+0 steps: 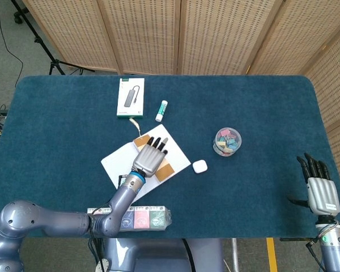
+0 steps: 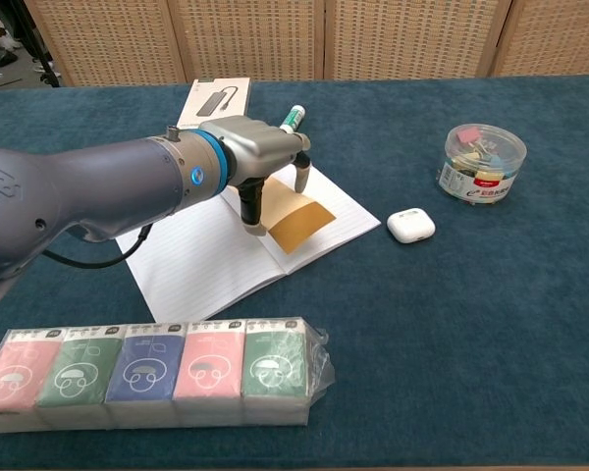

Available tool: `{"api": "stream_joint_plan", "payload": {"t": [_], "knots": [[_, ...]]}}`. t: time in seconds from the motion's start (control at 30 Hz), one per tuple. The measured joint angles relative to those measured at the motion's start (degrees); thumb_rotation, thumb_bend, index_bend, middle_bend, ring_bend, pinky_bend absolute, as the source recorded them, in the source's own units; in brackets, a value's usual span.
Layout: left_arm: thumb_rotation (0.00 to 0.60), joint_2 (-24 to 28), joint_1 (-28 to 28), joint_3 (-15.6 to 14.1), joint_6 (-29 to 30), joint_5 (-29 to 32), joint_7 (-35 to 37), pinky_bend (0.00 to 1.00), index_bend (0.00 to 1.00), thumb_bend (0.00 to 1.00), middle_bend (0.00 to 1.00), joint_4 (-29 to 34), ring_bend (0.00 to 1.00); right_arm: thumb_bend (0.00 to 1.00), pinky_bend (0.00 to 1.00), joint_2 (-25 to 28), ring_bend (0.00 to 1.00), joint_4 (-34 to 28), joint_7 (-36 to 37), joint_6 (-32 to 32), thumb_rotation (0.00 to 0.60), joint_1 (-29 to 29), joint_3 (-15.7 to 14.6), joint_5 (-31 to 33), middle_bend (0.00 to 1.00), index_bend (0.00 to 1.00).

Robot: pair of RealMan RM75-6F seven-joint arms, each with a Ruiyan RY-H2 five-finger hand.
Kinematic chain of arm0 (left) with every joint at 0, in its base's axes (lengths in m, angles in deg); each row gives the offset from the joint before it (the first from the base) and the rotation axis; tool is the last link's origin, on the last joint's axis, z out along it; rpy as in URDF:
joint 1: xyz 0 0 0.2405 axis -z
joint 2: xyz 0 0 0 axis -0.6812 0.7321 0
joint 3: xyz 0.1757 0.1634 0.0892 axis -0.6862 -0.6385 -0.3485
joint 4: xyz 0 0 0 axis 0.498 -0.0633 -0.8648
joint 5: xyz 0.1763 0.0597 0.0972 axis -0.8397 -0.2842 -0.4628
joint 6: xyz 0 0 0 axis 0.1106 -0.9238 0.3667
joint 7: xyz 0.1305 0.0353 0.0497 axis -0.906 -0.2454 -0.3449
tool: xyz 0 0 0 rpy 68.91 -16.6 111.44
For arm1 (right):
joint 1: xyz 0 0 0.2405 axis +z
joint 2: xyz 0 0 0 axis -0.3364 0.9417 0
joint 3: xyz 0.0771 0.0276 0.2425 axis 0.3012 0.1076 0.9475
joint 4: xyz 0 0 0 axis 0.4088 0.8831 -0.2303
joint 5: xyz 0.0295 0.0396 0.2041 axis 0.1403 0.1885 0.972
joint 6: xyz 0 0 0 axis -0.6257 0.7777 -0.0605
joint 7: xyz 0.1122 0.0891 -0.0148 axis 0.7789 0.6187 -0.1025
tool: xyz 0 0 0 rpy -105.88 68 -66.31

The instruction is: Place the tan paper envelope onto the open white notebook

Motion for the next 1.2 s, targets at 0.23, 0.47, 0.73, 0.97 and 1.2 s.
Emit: {"api": "stream_joint_plan", "payload": {"t": [0.23,0.47,0.73,0.97,1.2], "knots": [[0.600,-1.30,0.65,-0.08,0.91,1.53,-0.99,0.10,0.77,0.21,0.00,-1.10,0.00,0.00,0.00,0.12,0.00,0.19,0.44,-0.10,0.600,-0.04,-0.02,0.01,0.00,0.00],[0.600,-2.34,0.66,-0.08,1.79,3.43,-1.50,0.10,0.77,0.21,0.00,-2.39,0.00,0.00,0.00,0.22,0.00,0.22,0.68,0.10,0.600,-0.12,-0.02,-0.14,0.00,0.00],[0.600,-1.50,0.26,0.08,1.21,3.80,-0.56,0.10,0.55,0.18,0.00,-1.46,0.00,0.00,0.00,0.25,0.00,0.13,0.63,0.28,0.600,-0.18,-0.02,-0.23,0.00,0.00],[0.600,-1.17,0.05,0.14,0.80,4.03,0.13,0.10,0.40,0.17,0.00,-1.57,0.00,0.00,0.00,0.30,0.00,0.03,0.67,0.41,0.600,-0.25,-0.01,-0.26,0.00,0.00],[0.600,-0.73,0.07,-0.07,0.44,4.01,0.49,0.10,0.25,0.15,0.00,-1.26,0.00,0.00,0.00,0.36,0.00,0.00,0.82,0.44,0.600,-0.31,-0.01,-0.25,0.00,0.00]]}}
